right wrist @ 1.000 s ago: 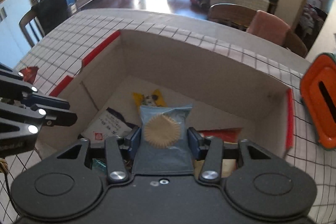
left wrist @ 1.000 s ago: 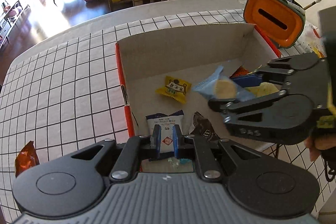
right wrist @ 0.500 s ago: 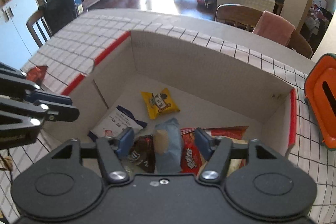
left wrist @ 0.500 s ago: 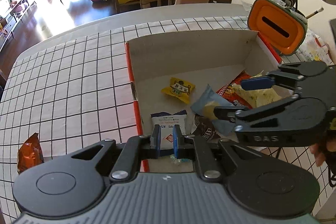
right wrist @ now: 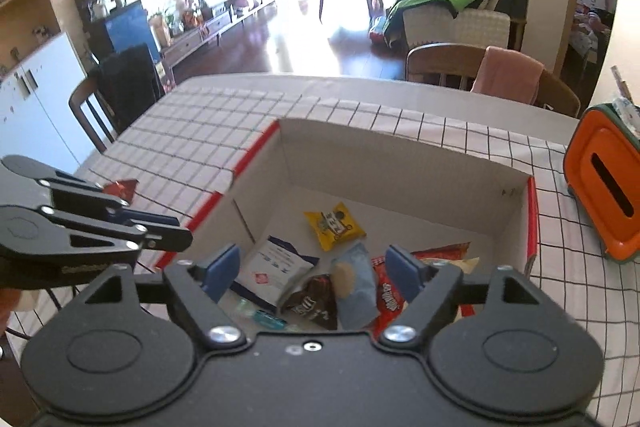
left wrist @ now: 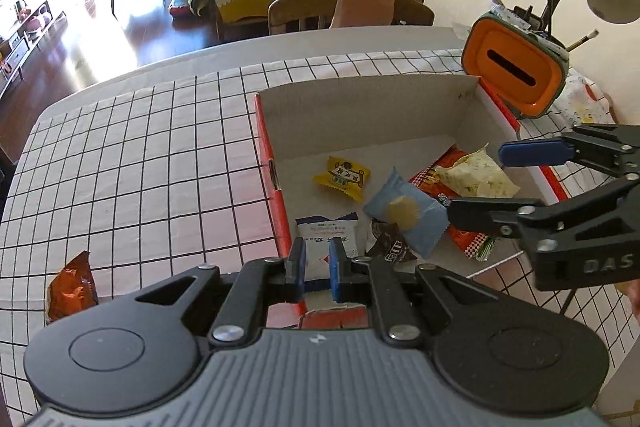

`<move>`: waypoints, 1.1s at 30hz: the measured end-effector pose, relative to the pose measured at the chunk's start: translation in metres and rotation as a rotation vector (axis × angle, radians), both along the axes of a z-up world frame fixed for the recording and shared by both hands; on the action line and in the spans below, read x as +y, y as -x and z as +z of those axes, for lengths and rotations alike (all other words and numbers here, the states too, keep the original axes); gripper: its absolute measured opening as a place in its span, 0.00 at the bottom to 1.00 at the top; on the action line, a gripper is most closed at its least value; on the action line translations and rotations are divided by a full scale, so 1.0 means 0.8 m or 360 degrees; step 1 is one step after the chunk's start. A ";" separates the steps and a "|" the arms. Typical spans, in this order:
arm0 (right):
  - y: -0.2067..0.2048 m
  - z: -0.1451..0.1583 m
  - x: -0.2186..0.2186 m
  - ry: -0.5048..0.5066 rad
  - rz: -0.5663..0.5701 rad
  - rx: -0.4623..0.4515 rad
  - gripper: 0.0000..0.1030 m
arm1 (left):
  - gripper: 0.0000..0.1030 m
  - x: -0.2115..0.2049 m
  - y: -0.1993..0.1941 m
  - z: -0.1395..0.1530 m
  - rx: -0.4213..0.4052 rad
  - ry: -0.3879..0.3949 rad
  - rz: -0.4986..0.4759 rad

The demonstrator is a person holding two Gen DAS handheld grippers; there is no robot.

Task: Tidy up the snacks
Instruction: 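Move both tools back toward the remaining snacks on the table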

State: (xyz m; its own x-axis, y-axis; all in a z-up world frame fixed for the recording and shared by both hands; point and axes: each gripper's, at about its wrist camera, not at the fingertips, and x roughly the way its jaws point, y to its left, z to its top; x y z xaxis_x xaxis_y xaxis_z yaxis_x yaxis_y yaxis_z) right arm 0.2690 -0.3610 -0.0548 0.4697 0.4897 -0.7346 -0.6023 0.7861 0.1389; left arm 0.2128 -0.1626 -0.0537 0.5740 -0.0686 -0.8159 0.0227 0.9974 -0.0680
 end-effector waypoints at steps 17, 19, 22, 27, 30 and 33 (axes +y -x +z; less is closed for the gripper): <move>0.060 0.030 0.020 -0.0138 -0.0178 -0.0078 0.97 | 0.40 0.070 0.057 0.024 -0.0094 0.0050 -0.0033; 0.067 0.030 0.030 -0.0143 -0.0179 -0.0078 0.99 | 0.53 0.084 0.067 0.025 -0.0108 0.0063 -0.0027; 0.076 0.028 0.045 -0.0162 -0.0183 -0.0061 0.99 | 0.62 0.104 0.082 0.026 -0.0141 0.0057 -0.0013; 0.088 0.021 0.077 -0.0161 -0.0166 -0.0043 1.00 | 0.75 0.144 0.108 0.026 -0.0170 0.0069 0.0014; 0.096 0.018 0.096 -0.0163 -0.0147 -0.0034 1.00 | 0.82 0.169 0.124 0.025 -0.0201 0.0043 0.0051; 0.103 0.012 0.116 -0.0160 -0.0134 -0.0021 1.00 | 0.83 0.194 0.136 0.021 -0.0209 0.0043 0.0072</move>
State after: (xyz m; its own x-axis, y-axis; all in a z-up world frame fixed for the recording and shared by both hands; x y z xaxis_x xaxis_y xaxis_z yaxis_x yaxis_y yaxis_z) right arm 0.1864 -0.2680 -0.0448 0.5215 0.5192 -0.6771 -0.5373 0.8163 0.2120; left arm 0.1043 -0.0071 -0.0367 0.6789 -0.0611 -0.7317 -0.0119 0.9955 -0.0942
